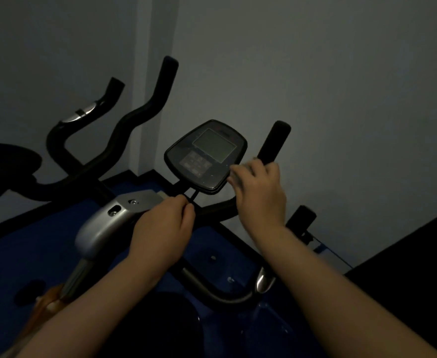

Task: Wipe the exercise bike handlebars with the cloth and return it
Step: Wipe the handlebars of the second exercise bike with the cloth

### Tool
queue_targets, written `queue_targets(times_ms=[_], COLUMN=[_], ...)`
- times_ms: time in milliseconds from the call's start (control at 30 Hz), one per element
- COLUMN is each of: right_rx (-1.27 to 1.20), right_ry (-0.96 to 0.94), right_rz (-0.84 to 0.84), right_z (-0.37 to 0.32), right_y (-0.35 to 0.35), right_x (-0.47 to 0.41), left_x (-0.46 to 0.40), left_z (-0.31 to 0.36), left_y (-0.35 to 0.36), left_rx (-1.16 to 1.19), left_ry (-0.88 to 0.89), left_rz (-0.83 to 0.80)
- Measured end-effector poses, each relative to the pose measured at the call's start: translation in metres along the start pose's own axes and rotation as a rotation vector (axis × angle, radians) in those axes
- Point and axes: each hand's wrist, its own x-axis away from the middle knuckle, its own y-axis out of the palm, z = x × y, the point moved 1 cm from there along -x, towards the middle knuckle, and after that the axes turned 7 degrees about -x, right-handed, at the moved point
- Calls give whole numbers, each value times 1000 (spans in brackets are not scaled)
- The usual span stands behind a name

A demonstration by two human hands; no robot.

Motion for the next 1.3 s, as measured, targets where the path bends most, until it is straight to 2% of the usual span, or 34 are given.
queue_targets(times_ms=[67, 133, 167, 267, 333, 433, 467, 533, 600, 667, 733, 833, 900, 967, 1033, 1100, 1200, 1300], right_rx=[-180, -195, -195, -277, -342, -485, -507, -518, -427, -414, -511, -592, -753, -787, -663, -510, -557, -560], right_ry=[18, -34, -14, 170, 196, 48, 22, 76, 158, 160, 62, -154, -139, -92, -88, -224, -422, -474], right_rz=[-88, -169, -159, 17, 25, -103, -130, -73, 27, 23, -83, -395, -528, -430, -349, -413, -556, -746], right_z=[-19, -17, -7, 10, -20, -58, -54, -33, -20, -36, -69, -83, -66, -49, -53, -71, -76, -69], right_y=[7, 0, -6, -20, -6, 9, 6, -6, -9, 1, 14, 17, 7, -2, 2, 15, 20, 17], right_x=[17, 9, 1, 7, 39, 55, 45, 24, 24, 49, 72, 72, 46, 22, 20, 36, 41, 18], left_x=[0, -1, -1, 1, -1, -2, 1, 16, 41, 66, 85, 107, 116, 119, 118, 117, 119, 119], left_z=[1, 1, 1, -2, -2, -2, -4, -10, -17, -20, -21, -19, -19, -19, -20, -23, -24, -23], left_y=[0, 0, 0, 0, -2, -13, -18, -27, -33, -37, -40, -32, -27, -25, -24, -22, -21, -22], left_rx=[-2, -16, -18, 27, 140, 433, 514, 593, 563, 429, 316, 255, 330, 389, 416, 419, 395, 387], left_ry=[4, 4, -3, -50, -107, -248, -291, -358, -384, -364, -318, -302, -362, -386, -389, -381, -356, -355], left_rz=[17, 20, 22, 21, 42, 103, 119, 129, 121, 136, 181, 223, 318, 386, 403, 393, 370, 382])
